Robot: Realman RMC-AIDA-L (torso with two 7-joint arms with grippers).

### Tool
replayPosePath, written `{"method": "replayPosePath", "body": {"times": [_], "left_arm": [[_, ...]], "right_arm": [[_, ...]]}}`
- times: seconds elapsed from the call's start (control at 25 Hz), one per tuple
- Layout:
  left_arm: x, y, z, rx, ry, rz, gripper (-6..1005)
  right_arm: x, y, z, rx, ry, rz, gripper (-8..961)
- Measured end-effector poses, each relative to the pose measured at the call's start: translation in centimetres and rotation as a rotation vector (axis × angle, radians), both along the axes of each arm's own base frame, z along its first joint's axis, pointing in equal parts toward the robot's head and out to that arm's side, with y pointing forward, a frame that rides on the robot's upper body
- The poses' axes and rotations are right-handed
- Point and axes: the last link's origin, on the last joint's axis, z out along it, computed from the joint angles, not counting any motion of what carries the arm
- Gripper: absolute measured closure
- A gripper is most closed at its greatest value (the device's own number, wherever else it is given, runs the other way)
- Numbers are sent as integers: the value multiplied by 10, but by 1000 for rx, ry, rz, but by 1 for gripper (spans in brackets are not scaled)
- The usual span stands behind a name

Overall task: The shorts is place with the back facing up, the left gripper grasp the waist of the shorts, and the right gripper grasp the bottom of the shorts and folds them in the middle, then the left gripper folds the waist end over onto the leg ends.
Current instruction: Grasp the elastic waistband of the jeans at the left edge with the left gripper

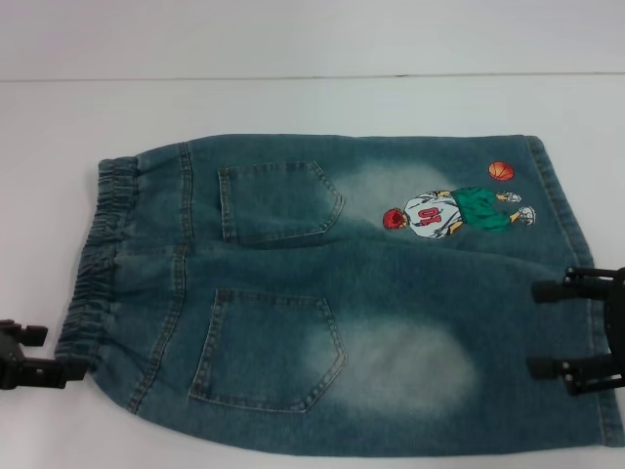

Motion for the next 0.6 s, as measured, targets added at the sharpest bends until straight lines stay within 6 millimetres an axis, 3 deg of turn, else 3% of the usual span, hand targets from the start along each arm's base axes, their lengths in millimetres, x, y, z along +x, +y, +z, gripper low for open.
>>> {"method": "replayPosePath", "body": {"times": [0.6], "left_arm": [[3, 3, -11, -30, 28, -1, 128]], "right_arm": [[-1, 3, -1, -1, 13, -4, 29]]}}
